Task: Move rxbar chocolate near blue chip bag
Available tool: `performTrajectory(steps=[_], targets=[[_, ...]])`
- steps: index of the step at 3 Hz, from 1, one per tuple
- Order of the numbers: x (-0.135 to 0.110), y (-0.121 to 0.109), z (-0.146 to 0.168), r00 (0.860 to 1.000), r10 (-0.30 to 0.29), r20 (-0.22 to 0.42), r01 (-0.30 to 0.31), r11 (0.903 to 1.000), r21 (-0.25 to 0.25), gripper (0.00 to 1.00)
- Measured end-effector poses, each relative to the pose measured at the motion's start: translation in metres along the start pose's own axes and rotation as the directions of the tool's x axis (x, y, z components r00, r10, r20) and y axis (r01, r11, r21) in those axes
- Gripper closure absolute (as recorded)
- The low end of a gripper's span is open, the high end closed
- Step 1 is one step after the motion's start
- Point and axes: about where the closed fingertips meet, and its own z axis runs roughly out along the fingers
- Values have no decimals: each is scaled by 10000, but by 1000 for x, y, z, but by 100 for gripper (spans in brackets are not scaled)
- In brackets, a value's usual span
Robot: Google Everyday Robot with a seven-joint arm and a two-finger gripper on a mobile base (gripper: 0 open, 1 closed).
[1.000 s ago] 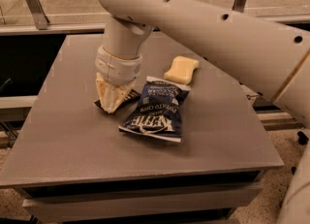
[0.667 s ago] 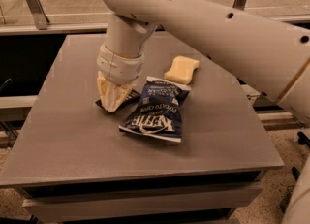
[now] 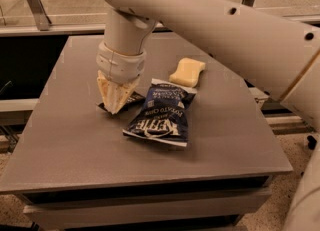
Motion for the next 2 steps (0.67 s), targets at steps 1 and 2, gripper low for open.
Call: performTrajectory(steps=[1,2], targets=[[-1,-2,0,10000,-47,-43,47,9999,-110,12],[-2,-3,0,9999,-74,-84,72,9998,-206,0]])
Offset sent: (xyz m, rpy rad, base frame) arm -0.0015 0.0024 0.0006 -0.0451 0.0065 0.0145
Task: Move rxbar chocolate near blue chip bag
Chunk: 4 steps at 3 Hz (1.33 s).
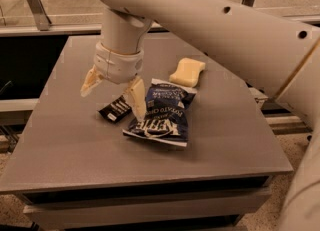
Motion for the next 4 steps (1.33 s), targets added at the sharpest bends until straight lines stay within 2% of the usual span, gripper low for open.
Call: performTrajectory(steps=[1,2,3,4], targets=[[1,2,-5,9999,104,-109,-103,9999,113,0],[2,12,-15,9990,423,-131,-410,9954,870,0],[6,33,-27,9912,1289,-289,-1215,9753,1843,0],[11,50,-44,9720,2287,-534,-2063,9401,2713,0]])
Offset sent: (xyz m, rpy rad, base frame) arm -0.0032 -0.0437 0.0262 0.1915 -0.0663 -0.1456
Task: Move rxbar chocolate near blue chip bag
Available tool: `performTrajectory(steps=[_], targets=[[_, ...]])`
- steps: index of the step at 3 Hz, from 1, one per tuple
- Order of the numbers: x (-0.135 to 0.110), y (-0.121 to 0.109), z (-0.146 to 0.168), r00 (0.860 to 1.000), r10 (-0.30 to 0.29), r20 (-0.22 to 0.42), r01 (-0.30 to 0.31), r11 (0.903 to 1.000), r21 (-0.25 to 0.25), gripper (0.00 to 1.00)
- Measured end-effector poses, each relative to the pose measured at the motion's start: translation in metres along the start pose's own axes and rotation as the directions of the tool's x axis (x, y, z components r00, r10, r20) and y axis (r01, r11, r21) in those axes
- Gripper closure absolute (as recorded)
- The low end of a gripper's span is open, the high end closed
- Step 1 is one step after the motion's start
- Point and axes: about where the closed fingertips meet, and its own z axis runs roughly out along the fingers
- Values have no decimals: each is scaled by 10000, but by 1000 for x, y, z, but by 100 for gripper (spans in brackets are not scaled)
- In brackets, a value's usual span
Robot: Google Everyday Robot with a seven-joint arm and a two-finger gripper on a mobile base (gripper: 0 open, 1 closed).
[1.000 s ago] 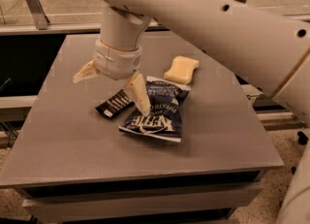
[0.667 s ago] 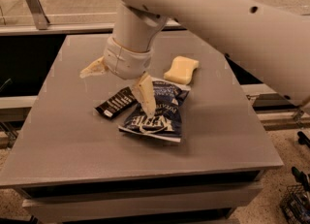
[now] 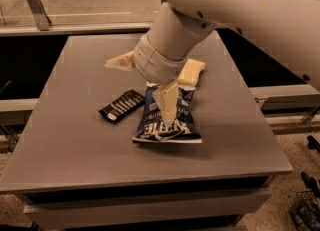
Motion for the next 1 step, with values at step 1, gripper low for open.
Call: performTrajectory(steps=[1], targets=[[0,0,0,10000,-1,0,1,10000,0,0]])
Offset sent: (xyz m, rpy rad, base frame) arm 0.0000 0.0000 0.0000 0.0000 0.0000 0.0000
